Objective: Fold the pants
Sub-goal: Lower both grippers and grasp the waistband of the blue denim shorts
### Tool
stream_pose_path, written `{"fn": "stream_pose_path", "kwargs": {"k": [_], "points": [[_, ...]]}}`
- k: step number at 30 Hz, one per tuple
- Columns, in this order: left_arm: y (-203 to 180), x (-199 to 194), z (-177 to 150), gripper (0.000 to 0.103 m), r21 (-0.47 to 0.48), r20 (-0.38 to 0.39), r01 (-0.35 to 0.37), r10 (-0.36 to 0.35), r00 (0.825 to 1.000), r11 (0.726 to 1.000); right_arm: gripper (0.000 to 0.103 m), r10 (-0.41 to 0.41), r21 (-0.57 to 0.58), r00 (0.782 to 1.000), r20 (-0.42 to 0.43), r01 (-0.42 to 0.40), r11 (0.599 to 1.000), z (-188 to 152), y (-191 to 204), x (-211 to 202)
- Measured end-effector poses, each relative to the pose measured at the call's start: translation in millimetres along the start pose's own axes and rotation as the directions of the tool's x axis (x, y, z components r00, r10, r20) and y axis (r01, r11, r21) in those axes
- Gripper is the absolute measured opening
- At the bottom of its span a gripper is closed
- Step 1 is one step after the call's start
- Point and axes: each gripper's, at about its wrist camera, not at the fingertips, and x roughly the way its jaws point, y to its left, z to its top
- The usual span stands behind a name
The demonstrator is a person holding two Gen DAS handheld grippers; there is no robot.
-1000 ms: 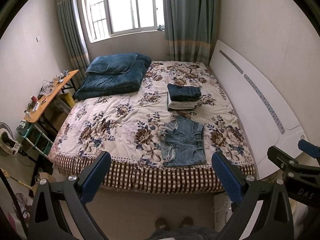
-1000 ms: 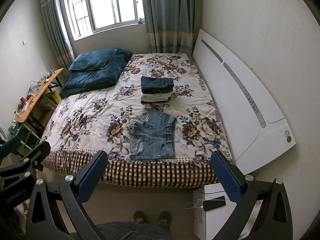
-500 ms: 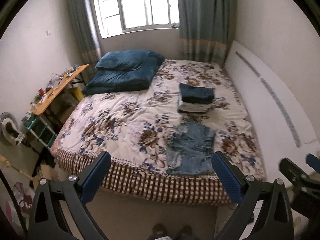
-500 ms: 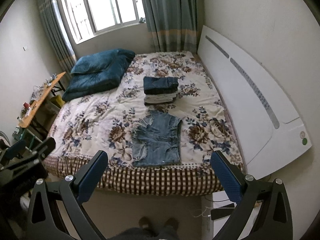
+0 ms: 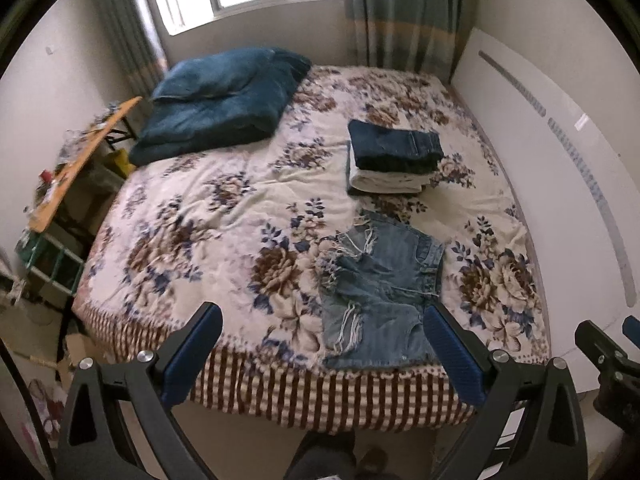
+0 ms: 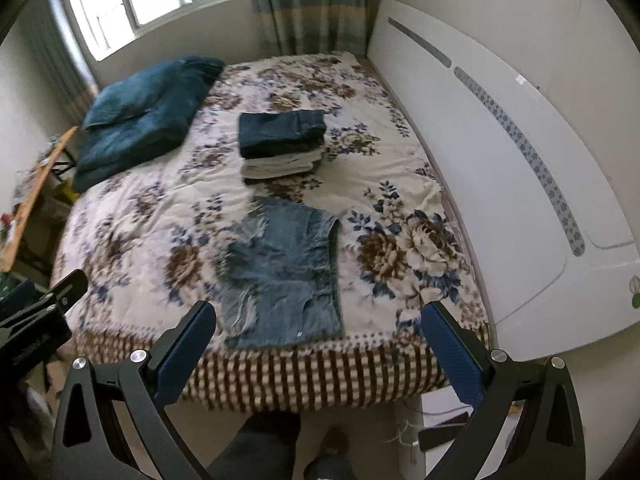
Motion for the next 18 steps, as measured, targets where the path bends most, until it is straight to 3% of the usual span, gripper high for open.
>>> {"fn": "stream_pose_path", "kwargs": {"k": [5,11,17,18], "points": [[6.2,89.4,54.4,0.102,0.031,-0.082,0.047,-0.045,0.996,0.998,0.103,-0.026,0.035,0.997,-0.067,0.029,0.999,54.7,22.9,92.9],[16.8,194.0,96.5,0.102,0.036,-0.197,0.094,-0.085,0.977,0.995,0.103,0.026,0.022,0.992,-0.124,-0.024,0.999,99.4,54.3,203.9],[17.5,321.5,117.0,0.102,0.007,-0.311,0.116,-0.108,0.944,0.993,0.103,0.068,0.016,0.974,-0.216,-0.066,0.998,130.5,61.4,336.1],[15.7,350.9,117.7,0.101,-0.001,-0.343,0.125,-0.117,0.932,0.992,0.103,0.059,0.017,0.966,-0.252,-0.056,0.998,135.9,58.2,369.1]]}}
